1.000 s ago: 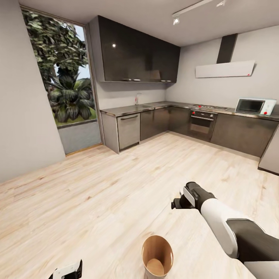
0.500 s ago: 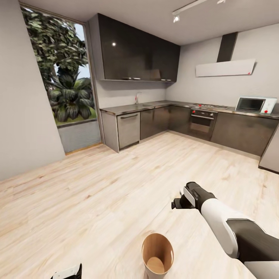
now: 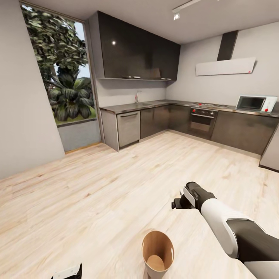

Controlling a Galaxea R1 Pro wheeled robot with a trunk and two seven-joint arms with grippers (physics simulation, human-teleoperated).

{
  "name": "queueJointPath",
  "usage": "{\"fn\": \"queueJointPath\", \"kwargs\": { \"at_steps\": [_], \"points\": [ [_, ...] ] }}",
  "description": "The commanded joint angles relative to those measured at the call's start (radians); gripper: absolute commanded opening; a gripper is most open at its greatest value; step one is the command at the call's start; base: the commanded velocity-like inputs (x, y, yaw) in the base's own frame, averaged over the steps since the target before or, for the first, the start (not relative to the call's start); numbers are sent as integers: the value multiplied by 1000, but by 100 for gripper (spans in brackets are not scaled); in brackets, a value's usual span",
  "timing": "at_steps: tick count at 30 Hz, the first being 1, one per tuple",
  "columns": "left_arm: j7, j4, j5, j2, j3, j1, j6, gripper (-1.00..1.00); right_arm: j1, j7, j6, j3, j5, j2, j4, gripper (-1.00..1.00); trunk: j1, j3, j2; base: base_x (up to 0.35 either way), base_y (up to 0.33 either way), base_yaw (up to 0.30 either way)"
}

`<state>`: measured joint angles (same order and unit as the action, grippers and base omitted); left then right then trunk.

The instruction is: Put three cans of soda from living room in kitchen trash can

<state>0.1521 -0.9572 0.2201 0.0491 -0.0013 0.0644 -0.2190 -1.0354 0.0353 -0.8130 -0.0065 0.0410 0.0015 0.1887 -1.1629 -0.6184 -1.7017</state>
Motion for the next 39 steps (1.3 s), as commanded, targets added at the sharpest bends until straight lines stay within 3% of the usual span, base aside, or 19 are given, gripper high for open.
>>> {"fn": "queueJointPath", "kwargs": {
  "at_steps": [1, 39],
  "points": [
    [0, 0, 0, 0, 0, 0, 0, 100, 0, 0, 0, 0, 0, 0, 0, 100, -4, -3, -7, 0, 0, 0],
    [0, 14, -2, 0, -2, -1, 1, 100, 6, 0, 62, 5, 4, 4, 14, 100, -150, -122, -273, 0, 0, 0]
  ]
}}
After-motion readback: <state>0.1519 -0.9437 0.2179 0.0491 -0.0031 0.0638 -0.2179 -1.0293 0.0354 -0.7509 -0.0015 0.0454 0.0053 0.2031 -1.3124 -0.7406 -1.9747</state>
